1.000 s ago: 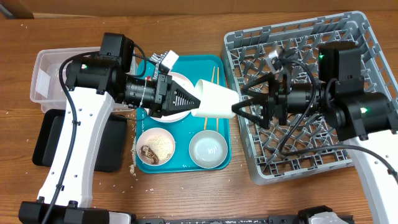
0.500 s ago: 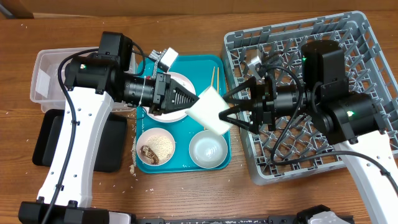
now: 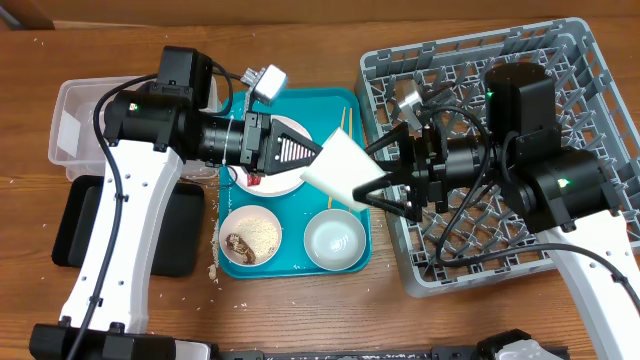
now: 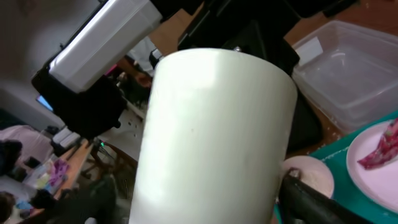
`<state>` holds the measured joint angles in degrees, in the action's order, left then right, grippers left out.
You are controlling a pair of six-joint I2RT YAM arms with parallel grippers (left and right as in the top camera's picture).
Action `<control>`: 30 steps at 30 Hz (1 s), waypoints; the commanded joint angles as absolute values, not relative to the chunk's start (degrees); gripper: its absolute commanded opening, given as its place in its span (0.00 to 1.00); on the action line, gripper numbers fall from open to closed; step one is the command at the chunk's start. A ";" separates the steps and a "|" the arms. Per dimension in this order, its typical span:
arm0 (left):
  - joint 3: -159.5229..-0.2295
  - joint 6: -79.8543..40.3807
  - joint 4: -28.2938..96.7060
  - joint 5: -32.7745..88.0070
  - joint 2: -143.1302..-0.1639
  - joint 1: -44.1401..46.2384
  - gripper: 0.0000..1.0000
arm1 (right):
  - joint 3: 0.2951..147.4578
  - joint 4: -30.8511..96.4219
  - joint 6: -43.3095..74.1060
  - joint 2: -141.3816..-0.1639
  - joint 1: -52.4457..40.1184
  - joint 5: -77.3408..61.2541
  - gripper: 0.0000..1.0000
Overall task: Sort waste into correct bins and load items into the dishwasher
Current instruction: 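Pass the white cup from the left gripper to the right gripper, then set the white cup upside down in the dish rack with right gripper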
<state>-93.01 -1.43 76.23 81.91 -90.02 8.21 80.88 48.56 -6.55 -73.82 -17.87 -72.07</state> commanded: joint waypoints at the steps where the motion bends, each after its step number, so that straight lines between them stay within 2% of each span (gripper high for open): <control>1: -93.49 -0.43 75.81 83.92 -89.71 8.27 0.04 | 81.17 48.23 -6.79 -73.58 -19.46 -73.82 0.92; 4: -93.49 -0.43 75.59 83.92 -89.71 8.27 0.04 | 81.17 47.48 -5.67 -73.58 -19.84 -73.82 0.81; 7: -93.49 -0.51 75.05 83.92 -89.71 8.27 0.04 | 81.17 46.70 -5.28 -73.58 -19.84 -73.82 0.59; 8: -93.49 -0.86 74.72 83.90 -89.71 8.27 0.04 | 81.17 46.50 -5.26 -73.58 -19.84 -73.73 0.55; 10: -93.49 -0.86 74.19 83.81 -89.71 8.27 0.07 | 81.17 46.54 -5.26 -73.58 -19.81 -72.58 0.54; 11: -93.49 -0.86 73.93 81.28 -89.71 8.25 0.24 | 81.17 46.59 -3.42 -73.32 -19.59 -68.71 0.54; 12: -93.49 -0.84 73.89 79.88 -89.71 8.19 0.29 | 81.17 46.68 -2.50 -73.06 -19.38 -66.46 0.54; 13: -93.49 -0.99 73.91 74.19 -89.71 8.01 0.40 | 81.19 47.24 -1.41 -72.01 -18.55 -62.50 0.54; 15: -93.49 -4.54 74.91 60.95 -89.71 7.20 0.55 | 81.30 48.56 -0.32 -70.15 -17.06 -58.04 0.54; 17: -93.49 -8.25 76.84 43.79 -89.71 5.91 0.80 | 81.49 54.41 5.15 -66.19 -13.30 -44.56 0.54; 19: -93.49 -9.28 77.95 39.07 -89.71 5.37 0.81 | 81.49 59.11 8.64 -64.51 -11.53 -36.12 0.55; 20: -93.49 -9.28 78.81 37.69 -89.71 5.23 0.81 | 81.49 64.84 13.32 -63.20 -9.65 -26.22 0.55; 24: -93.49 -9.26 79.07 37.04 -89.71 5.26 0.81 | 81.47 80.90 24.10 -63.86 -7.68 -5.61 0.55; 27: -93.49 -9.26 79.05 37.04 -89.71 5.26 0.81 | 81.38 91.26 26.85 -69.08 -7.68 -2.24 0.55; 30: -93.49 -9.26 79.09 37.04 -89.71 5.26 0.81 | 81.34 94.41 26.61 -75.92 -7.70 -1.98 0.54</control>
<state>-93.03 -8.88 79.09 38.00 -90.02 5.37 80.99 93.54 24.36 -71.42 -7.86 -6.13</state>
